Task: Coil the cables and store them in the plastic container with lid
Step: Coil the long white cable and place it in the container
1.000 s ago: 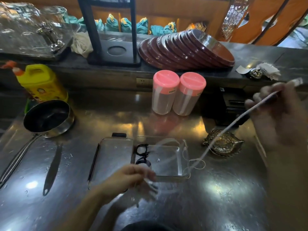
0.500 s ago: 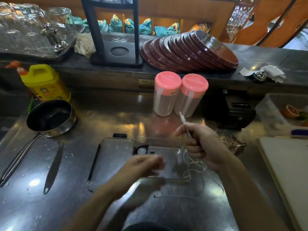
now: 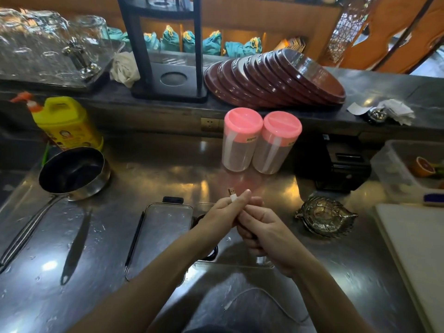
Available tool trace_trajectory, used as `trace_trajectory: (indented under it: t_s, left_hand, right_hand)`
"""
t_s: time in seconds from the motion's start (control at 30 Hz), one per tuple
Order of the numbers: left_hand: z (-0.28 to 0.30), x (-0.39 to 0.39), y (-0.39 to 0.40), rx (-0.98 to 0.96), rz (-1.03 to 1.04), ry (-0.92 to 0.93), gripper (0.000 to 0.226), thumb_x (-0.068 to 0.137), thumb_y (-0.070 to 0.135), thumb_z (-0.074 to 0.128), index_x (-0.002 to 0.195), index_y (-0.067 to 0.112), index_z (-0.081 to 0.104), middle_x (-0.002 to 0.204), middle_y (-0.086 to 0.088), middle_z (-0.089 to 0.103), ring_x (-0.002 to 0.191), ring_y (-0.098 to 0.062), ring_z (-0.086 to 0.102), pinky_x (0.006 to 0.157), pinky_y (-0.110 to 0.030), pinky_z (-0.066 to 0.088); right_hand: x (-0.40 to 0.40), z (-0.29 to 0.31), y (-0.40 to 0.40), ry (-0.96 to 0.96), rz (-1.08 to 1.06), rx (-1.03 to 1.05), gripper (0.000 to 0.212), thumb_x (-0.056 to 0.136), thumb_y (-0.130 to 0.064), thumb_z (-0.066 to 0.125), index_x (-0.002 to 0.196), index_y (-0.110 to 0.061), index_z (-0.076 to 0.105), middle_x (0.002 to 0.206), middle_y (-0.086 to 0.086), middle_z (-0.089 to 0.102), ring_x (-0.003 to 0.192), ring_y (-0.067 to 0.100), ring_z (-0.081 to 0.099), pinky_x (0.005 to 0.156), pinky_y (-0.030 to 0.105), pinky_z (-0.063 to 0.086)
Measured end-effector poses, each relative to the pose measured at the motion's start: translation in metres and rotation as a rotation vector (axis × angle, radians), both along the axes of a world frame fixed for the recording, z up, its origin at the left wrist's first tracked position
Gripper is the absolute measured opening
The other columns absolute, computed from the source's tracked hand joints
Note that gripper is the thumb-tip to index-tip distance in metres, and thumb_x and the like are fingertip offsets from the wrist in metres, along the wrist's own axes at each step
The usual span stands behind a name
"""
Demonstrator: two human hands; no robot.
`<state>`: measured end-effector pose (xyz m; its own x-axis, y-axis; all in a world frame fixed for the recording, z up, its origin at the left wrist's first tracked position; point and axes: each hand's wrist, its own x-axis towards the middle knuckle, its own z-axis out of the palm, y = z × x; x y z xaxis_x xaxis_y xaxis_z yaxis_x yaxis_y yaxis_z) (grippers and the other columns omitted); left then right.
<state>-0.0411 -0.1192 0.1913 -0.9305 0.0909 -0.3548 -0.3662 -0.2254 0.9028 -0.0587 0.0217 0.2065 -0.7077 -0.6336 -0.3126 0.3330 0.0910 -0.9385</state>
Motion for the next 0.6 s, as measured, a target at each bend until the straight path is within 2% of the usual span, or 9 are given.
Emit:
trace_trajectory:
  t_s: [0.07, 0.13, 0.23, 0.33, 0.37, 0.43, 0.53, 0.6]
  left_hand:
    - [-0.002, -0.002, 0.001, -0.007, 0.014, 0.002, 0.046, 0.105, 0.043, 0.043, 0.123, 0.011, 0.07, 0.12, -0.003, 0.075, 0.113, -0.014, 0.07, 0.099, -0.028, 0.054]
    - [-0.004, -0.005, 0.001, -0.04, 0.033, 0.015, 0.046, 0.105, 0.042, 0.042, 0.123, 0.009, 0.07, 0.118, -0.004, 0.075, 0.112, -0.014, 0.07, 0.098, -0.026, 0.055]
    - [-0.005, -0.009, 0.001, -0.06, 0.054, 0.018, 0.045, 0.107, 0.036, 0.041, 0.12, 0.003, 0.069, 0.116, -0.012, 0.075, 0.111, -0.023, 0.071, 0.091, -0.028, 0.057]
    - [-0.008, -0.014, -0.001, -0.061, 0.071, 0.019, 0.046, 0.108, 0.036, 0.04, 0.117, 0.002, 0.069, 0.114, -0.012, 0.076, 0.11, -0.029, 0.071, 0.099, -0.044, 0.054]
    - [-0.008, -0.017, -0.002, -0.029, 0.087, 0.016, 0.047, 0.108, 0.035, 0.039, 0.118, -0.001, 0.068, 0.113, -0.014, 0.076, 0.111, -0.03, 0.071, 0.105, -0.049, 0.051]
    - [-0.007, -0.024, -0.004, 0.113, 0.126, -0.014, 0.049, 0.109, 0.032, 0.037, 0.122, -0.008, 0.063, 0.116, -0.022, 0.073, 0.113, -0.032, 0.07, 0.109, -0.05, 0.048]
    - [0.002, -0.032, -0.008, 0.309, 0.144, -0.046, 0.055, 0.109, 0.034, 0.034, 0.127, -0.012, 0.058, 0.121, -0.029, 0.069, 0.116, -0.036, 0.068, 0.105, -0.044, 0.053]
    - [0.012, -0.037, -0.013, 0.414, 0.133, -0.045, 0.058, 0.109, 0.036, 0.032, 0.128, -0.012, 0.057, 0.123, -0.03, 0.067, 0.117, -0.037, 0.068, 0.101, -0.041, 0.055]
  right_hand:
    - [0.0, -0.004, 0.0, 0.008, -0.023, 0.02, 0.029, 0.108, -0.02, 0.045, 0.093, 0.0, 0.059, 0.062, 0.0, 0.038, 0.046, 0.004, 0.031, 0.039, 0.014, 0.026]
    - [-0.001, -0.008, -0.002, 0.013, -0.071, 0.022, 0.03, 0.108, -0.022, 0.047, 0.086, -0.004, 0.059, 0.061, 0.0, 0.037, 0.046, 0.004, 0.029, 0.039, 0.015, 0.025]
    - [-0.002, -0.017, -0.004, 0.023, -0.149, 0.022, 0.029, 0.107, -0.023, 0.05, 0.088, -0.006, 0.062, 0.059, -0.003, 0.039, 0.046, 0.004, 0.031, 0.04, 0.016, 0.026]
    - [-0.002, -0.03, -0.009, 0.022, -0.203, 0.044, 0.032, 0.102, -0.032, 0.056, 0.088, -0.004, 0.065, 0.058, -0.001, 0.041, 0.046, 0.007, 0.031, 0.04, 0.019, 0.024]
    - [-0.001, -0.033, -0.011, 0.005, -0.206, 0.033, 0.036, 0.099, -0.037, 0.058, 0.089, -0.002, 0.064, 0.057, -0.001, 0.041, 0.046, 0.008, 0.031, 0.04, 0.021, 0.023]
    - [0.001, -0.04, -0.015, -0.068, -0.188, -0.048, 0.041, 0.092, -0.042, 0.06, 0.093, -0.001, 0.063, 0.057, 0.001, 0.039, 0.044, 0.01, 0.029, 0.04, 0.024, 0.02]
    - [0.003, -0.05, -0.015, -0.198, -0.163, -0.173, 0.037, 0.094, -0.035, 0.059, 0.094, 0.002, 0.063, 0.059, 0.005, 0.038, 0.042, 0.009, 0.03, 0.04, 0.023, 0.023]
    - [0.004, -0.058, -0.012, -0.209, -0.108, -0.185, 0.036, 0.096, -0.036, 0.06, 0.09, -0.001, 0.065, 0.06, 0.005, 0.042, 0.044, 0.011, 0.033, 0.045, 0.027, 0.022]
